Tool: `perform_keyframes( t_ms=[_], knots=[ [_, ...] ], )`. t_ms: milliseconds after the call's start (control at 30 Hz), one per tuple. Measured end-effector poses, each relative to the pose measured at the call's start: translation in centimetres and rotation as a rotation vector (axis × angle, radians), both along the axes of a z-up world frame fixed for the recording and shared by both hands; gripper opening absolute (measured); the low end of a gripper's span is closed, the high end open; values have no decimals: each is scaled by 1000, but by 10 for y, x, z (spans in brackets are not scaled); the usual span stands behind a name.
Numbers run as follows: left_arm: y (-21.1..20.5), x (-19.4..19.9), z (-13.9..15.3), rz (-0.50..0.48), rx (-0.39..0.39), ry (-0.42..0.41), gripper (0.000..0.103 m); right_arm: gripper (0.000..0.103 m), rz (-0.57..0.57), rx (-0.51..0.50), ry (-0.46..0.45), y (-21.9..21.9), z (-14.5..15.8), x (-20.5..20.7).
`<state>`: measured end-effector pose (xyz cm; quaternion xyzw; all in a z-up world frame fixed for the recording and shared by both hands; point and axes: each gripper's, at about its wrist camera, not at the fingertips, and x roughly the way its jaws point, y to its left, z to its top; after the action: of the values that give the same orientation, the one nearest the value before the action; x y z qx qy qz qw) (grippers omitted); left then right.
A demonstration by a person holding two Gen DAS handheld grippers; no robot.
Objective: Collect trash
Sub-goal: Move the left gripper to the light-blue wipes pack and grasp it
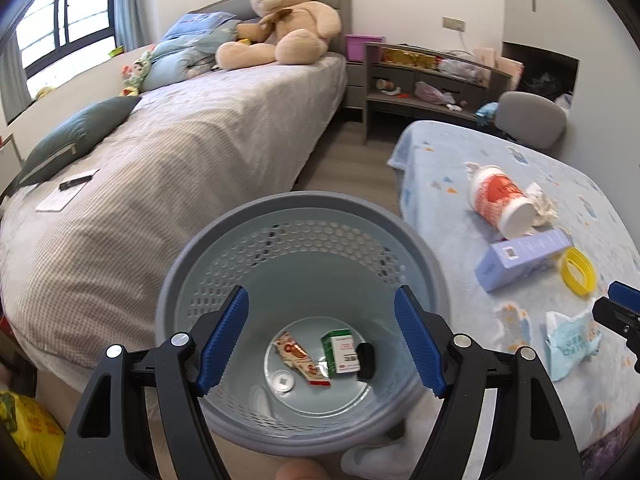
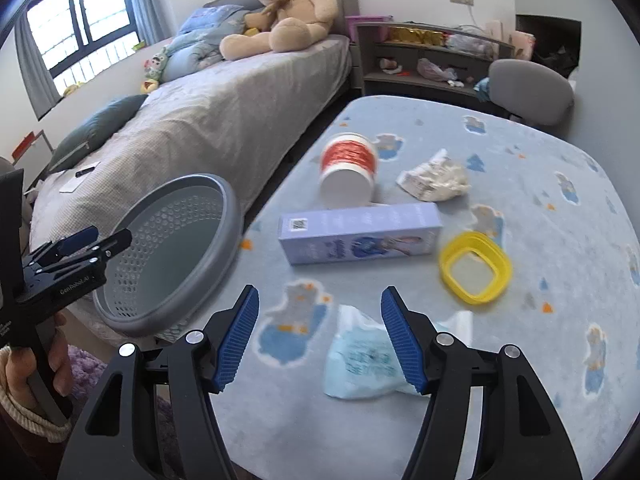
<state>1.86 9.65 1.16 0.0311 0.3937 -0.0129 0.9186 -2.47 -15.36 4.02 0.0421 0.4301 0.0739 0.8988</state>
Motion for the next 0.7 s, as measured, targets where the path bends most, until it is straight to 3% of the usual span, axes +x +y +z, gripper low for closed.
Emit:
perform_keyframes(
  t_ms=[400, 500, 700],
  knots=[
    [-104, -23, -16, -341, 60, 34, 72, 66, -223, -16, 24, -117, 1, -60],
    [-131, -28, -22, -453, 64, 62, 72, 66, -253, 25, 15, -134, 2, -68],
    [-169, -24, -32, -571, 114, 98, 72, 71, -280, 53, 0, -150, 1, -79]
  ],
)
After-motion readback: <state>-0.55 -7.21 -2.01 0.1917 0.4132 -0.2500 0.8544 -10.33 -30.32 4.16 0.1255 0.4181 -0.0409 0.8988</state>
